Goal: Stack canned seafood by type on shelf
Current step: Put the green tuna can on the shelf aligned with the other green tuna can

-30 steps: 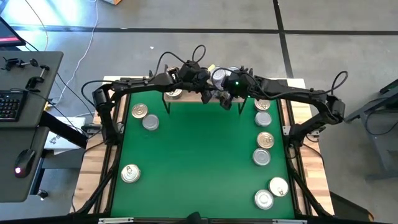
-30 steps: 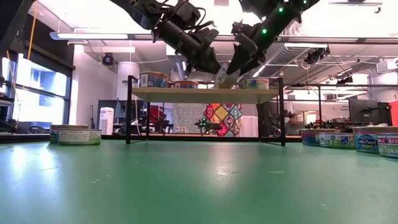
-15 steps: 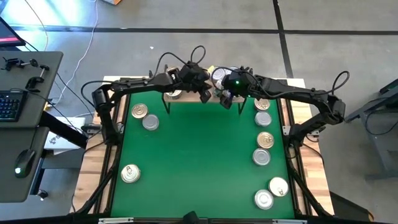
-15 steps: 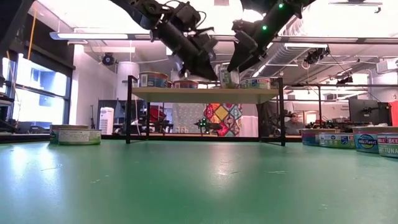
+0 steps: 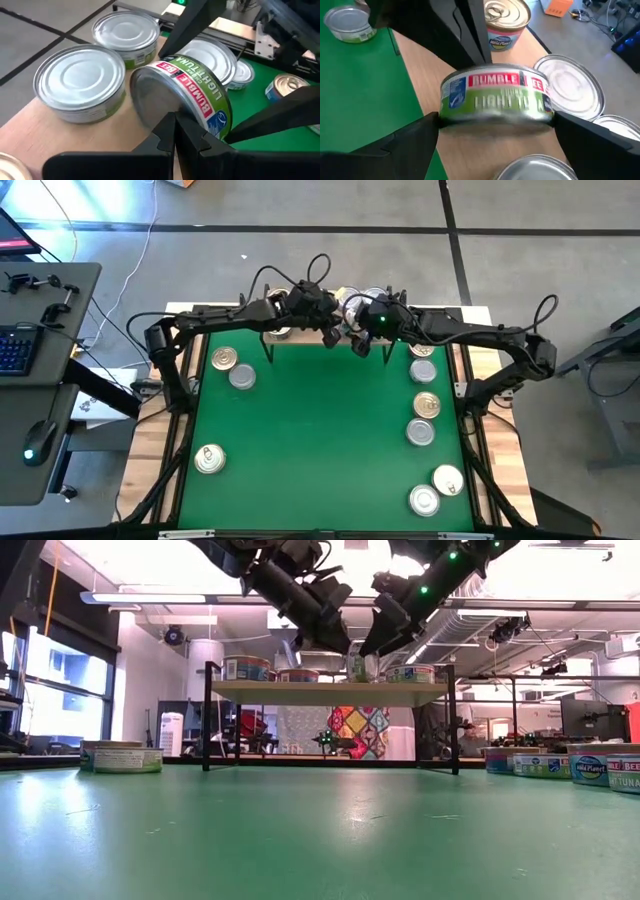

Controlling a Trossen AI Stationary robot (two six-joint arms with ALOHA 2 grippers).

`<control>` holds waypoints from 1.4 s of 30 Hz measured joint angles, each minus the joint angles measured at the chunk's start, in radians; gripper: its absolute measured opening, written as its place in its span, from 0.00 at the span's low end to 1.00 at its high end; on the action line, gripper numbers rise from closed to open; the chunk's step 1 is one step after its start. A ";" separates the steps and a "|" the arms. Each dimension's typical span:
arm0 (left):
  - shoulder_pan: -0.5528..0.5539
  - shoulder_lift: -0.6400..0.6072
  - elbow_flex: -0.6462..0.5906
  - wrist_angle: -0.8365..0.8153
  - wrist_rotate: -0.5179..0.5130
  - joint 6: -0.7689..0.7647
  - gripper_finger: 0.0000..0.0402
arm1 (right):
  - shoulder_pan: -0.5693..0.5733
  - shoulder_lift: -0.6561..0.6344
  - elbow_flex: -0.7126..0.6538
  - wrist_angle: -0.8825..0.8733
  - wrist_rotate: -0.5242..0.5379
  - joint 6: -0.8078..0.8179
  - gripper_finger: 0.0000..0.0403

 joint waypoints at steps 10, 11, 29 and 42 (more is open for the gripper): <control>-0.014 -0.005 0.004 0.063 0.014 0.010 0.00 | 0.003 0.054 -0.003 0.042 -0.017 -0.022 0.92; -0.014 -0.005 0.004 0.058 0.013 0.013 0.00 | 0.003 0.055 -0.004 0.041 -0.009 -0.021 0.92; 0.016 0.006 -0.020 -0.062 0.005 0.013 0.00 | 0.004 -0.038 0.000 -0.008 0.016 -0.023 0.92; 0.013 0.108 -0.018 0.156 0.006 0.040 0.00 | 0.166 -0.348 0.001 -0.196 0.017 0.119 0.92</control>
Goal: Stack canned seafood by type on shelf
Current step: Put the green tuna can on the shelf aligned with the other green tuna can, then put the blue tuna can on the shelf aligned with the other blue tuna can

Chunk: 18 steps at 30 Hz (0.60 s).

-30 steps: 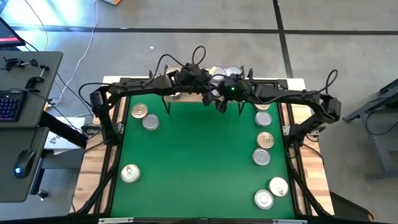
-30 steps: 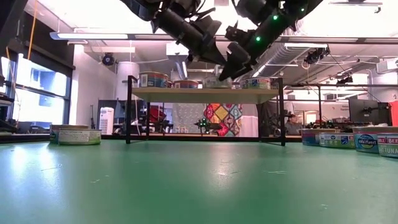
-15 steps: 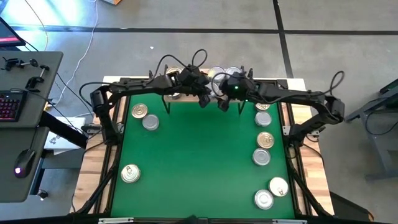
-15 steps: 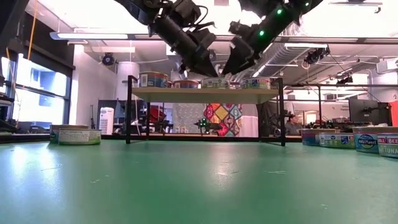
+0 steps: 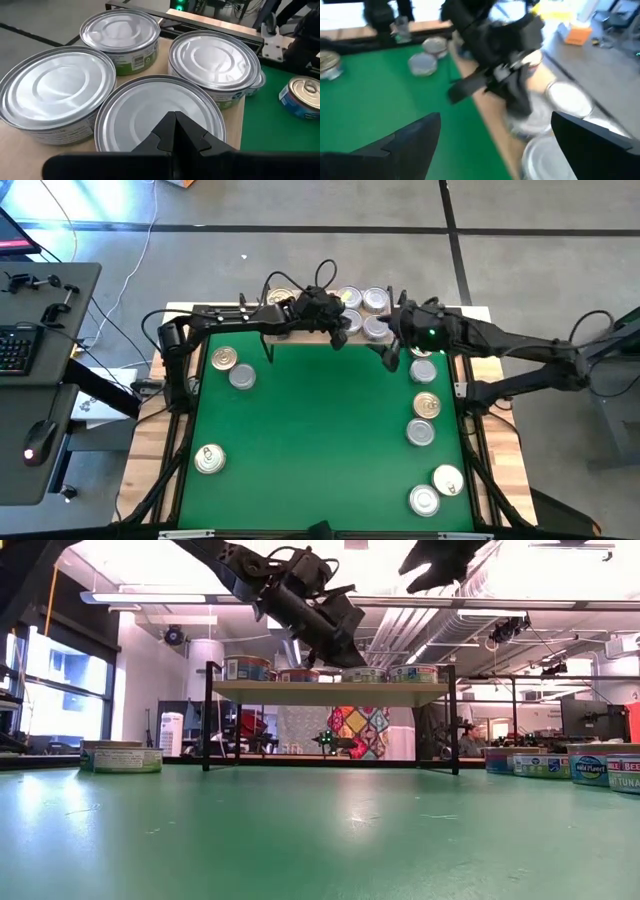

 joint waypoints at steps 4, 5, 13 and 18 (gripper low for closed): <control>-0.009 -0.018 -0.003 -0.009 -0.001 -0.002 0.00 | 0.083 -0.011 -0.001 -0.100 0.034 0.057 0.92; -0.015 -0.025 -0.004 -0.016 -0.001 -0.001 0.00 | 0.110 -0.004 -0.001 -0.119 0.059 0.066 0.92; -0.114 -0.150 -0.004 -0.154 -0.020 0.026 0.00 | 0.386 0.058 -0.214 0.041 0.278 0.175 0.92; -0.272 -0.223 -0.003 -0.302 -0.207 0.076 0.00 | 0.588 0.067 -0.491 0.383 0.272 0.340 0.92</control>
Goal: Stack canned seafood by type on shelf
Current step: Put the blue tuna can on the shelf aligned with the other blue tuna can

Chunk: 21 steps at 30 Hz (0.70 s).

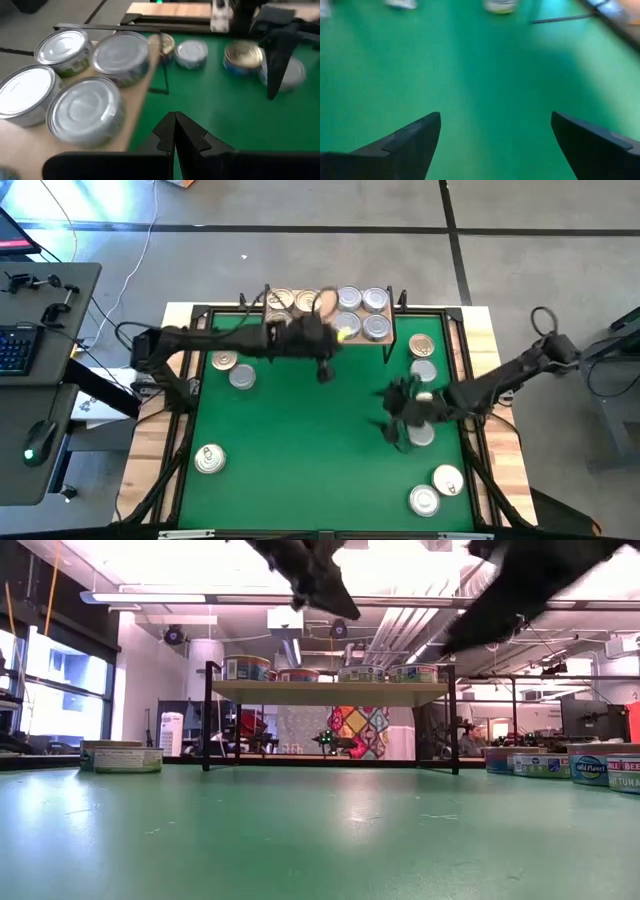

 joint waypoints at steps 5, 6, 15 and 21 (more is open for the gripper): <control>-0.181 -0.010 0.001 -0.101 -0.165 -0.035 0.00 | 0.214 0.061 -0.151 0.255 0.112 0.148 0.92; -0.217 -0.006 0.000 -0.111 -0.194 -0.059 0.00 | 0.252 0.080 -0.161 0.273 0.152 0.175 0.92; -0.469 0.100 0.001 -0.083 -0.412 -0.258 0.00 | 0.388 0.315 -0.151 0.278 0.335 0.432 0.92; -0.506 0.143 -0.068 -0.065 -0.417 -0.326 0.00 | 0.347 0.418 -0.152 0.383 0.221 0.336 0.89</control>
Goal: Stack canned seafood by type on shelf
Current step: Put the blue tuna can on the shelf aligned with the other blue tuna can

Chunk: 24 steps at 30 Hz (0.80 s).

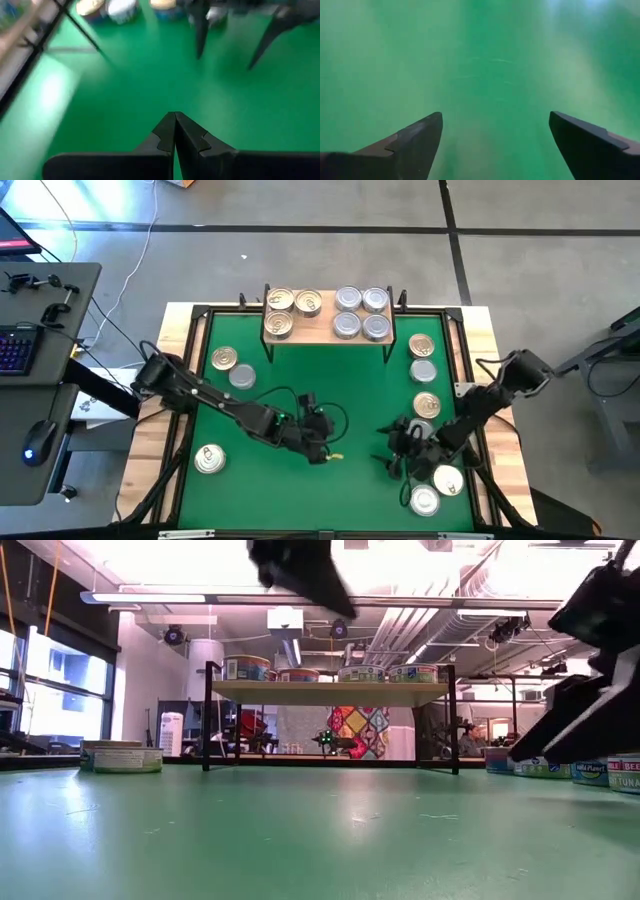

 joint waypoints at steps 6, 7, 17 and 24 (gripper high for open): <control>0.007 -0.062 -0.179 0.034 0.074 -0.171 0.00 | -0.059 -0.003 0.001 0.186 -0.183 -0.319 0.74; -0.008 -0.083 -0.185 -0.021 0.102 -0.219 0.00 | -0.073 -0.004 0.001 0.194 -0.183 -0.328 0.71; -0.354 -0.185 -0.187 -0.735 0.452 -1.137 0.00 | -0.193 0.009 0.001 0.224 -0.178 -0.334 0.55; -0.566 -0.183 -0.249 -0.757 0.643 -1.547 0.00 | -0.202 0.011 0.001 0.240 -0.178 -0.322 0.53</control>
